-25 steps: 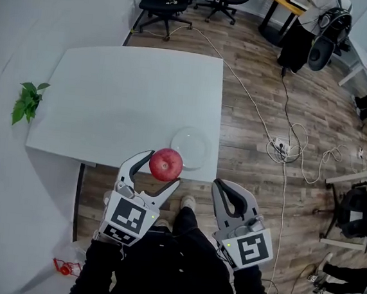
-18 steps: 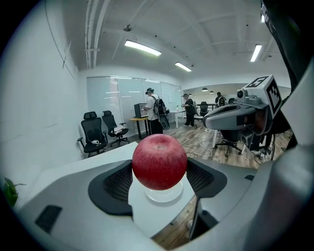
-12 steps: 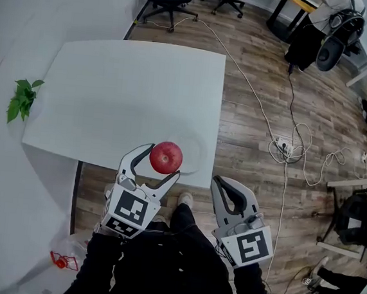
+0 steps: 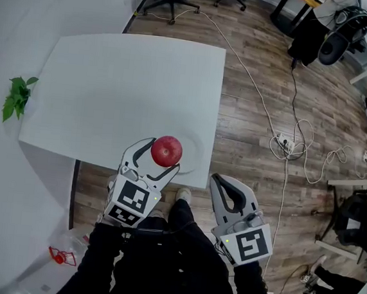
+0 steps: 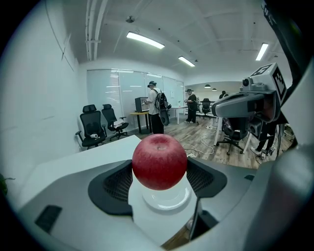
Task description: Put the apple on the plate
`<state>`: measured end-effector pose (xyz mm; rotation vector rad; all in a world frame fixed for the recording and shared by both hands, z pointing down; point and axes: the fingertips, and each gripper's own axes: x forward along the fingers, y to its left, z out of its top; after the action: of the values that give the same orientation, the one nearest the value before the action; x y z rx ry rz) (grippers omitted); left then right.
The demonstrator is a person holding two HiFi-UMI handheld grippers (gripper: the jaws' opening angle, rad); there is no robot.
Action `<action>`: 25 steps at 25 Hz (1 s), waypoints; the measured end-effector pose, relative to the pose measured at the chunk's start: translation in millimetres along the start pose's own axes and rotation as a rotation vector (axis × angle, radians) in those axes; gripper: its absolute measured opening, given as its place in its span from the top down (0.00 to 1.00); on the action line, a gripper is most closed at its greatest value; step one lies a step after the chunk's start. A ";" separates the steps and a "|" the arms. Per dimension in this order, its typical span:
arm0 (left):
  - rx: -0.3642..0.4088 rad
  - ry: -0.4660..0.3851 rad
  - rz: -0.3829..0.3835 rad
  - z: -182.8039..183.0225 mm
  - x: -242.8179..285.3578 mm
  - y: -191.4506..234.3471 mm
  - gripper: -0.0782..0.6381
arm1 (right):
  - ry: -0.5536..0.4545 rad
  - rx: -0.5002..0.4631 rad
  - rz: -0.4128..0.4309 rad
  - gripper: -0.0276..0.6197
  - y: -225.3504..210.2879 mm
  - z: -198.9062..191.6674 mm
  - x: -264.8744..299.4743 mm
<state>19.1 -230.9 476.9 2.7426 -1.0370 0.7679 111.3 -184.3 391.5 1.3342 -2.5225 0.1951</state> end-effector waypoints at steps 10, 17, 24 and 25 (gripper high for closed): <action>-0.058 0.071 0.015 -25.1 38.0 3.9 0.40 | 0.054 0.008 0.030 0.89 -12.1 -13.3 5.8; -0.083 0.097 -0.007 -40.9 64.1 -2.7 0.40 | 0.071 0.013 0.034 0.89 -24.9 -19.8 6.8; -0.058 0.132 -0.016 -54.5 87.1 -4.1 0.40 | 0.088 0.013 0.042 0.89 -32.2 -26.0 12.9; -0.051 0.142 -0.019 -57.5 90.2 -4.2 0.40 | 0.090 0.017 0.042 0.89 -33.0 -26.6 14.3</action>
<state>55.4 -265.1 571.6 2.6083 -0.9866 0.9045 135.8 -207.6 420.8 1.2499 -2.4808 0.2789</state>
